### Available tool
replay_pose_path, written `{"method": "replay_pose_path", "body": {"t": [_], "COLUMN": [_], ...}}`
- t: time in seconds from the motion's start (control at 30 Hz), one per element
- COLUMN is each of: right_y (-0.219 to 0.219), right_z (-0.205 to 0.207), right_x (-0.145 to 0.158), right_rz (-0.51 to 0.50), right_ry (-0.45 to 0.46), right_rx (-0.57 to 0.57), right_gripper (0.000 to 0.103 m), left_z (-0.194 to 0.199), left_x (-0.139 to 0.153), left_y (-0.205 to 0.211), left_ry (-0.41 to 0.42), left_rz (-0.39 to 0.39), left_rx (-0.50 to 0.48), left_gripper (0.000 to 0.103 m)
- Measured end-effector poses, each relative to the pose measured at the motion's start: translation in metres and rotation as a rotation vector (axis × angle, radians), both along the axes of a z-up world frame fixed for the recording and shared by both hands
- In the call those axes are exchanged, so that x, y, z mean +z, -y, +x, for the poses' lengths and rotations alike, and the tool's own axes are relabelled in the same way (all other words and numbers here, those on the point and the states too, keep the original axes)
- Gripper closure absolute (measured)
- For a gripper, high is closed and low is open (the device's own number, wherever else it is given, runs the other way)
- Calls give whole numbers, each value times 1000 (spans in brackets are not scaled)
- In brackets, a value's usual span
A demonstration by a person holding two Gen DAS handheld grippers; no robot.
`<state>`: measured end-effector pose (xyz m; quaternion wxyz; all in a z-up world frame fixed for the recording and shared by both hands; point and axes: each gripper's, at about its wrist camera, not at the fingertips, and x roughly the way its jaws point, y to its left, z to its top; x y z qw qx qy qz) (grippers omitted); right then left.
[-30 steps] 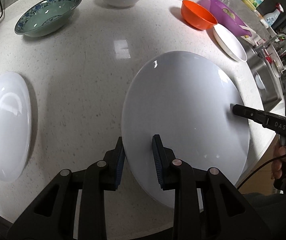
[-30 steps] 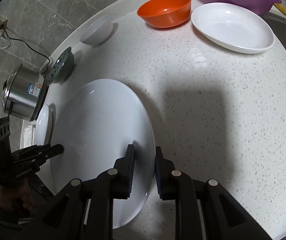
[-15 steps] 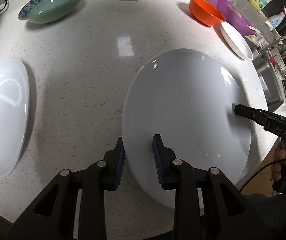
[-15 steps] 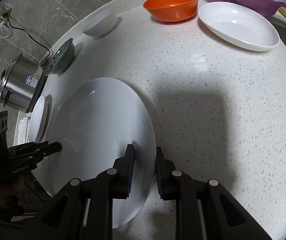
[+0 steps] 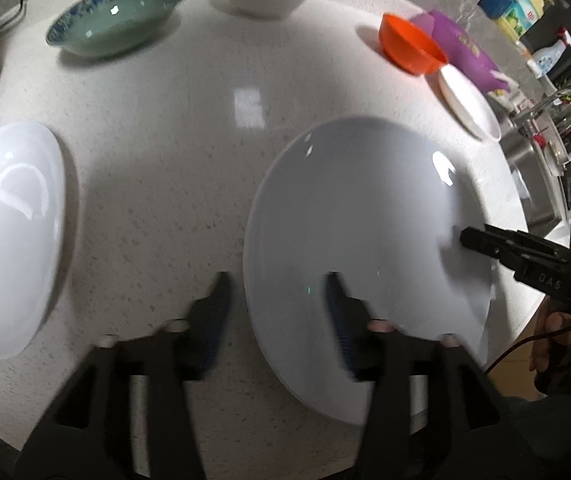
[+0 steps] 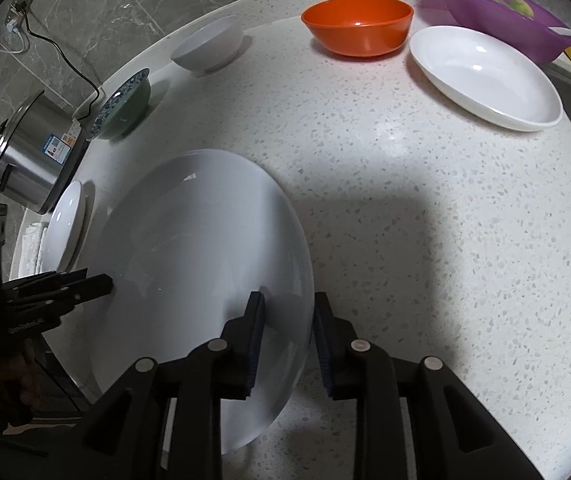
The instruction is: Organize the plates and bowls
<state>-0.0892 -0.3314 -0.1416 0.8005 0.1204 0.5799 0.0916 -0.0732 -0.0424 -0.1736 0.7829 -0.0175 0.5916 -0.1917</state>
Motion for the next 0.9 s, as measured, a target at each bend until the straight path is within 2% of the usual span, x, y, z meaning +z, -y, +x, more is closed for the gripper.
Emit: {"method": "replay_pose_path", "body": {"t": [0.07,0.13,0.2,0.3,0.33,0.4,0.57,0.67,0.8,0.9], "right_y": [3,5,6,5,4,3,1,-2,-13,-29], "right_z": [-1,-1,-1,0,1,2,7,13,21,31], "right_x": [3,8,14,27,32,41,59,67,82,96], "right_rz": [-14,-31,-62,-100,-117,-139,-160,-129,-59,8], "right_ry": [11,21,34,67,79,105,154,168,211,254], "right_rx": [-16,-25,-32,-17,-9,3,38,69,122,173], "right_gripper": [51,48,39,33,32,26,20,20,20,20], "left_z": [-2,-3,-6,-9,-11,-14,-28,-36,-49,-54], "left_x": [10,17,24,34,37,44,58,68,89,99], "left_y": [-2,-4,-6,-9,-9,-10,-21,-37,-81,-123], "left_ry": [33,54,70,101,114,141,196,216,244,212], "left_rz": [-14,-23,-27,-10,2,34,89,112,152,176], "left_rx": [11,23,39,75,85,108,183,246,371,462], "left_gripper": [35,27,23,3,0,0,0,0,0,0]}}
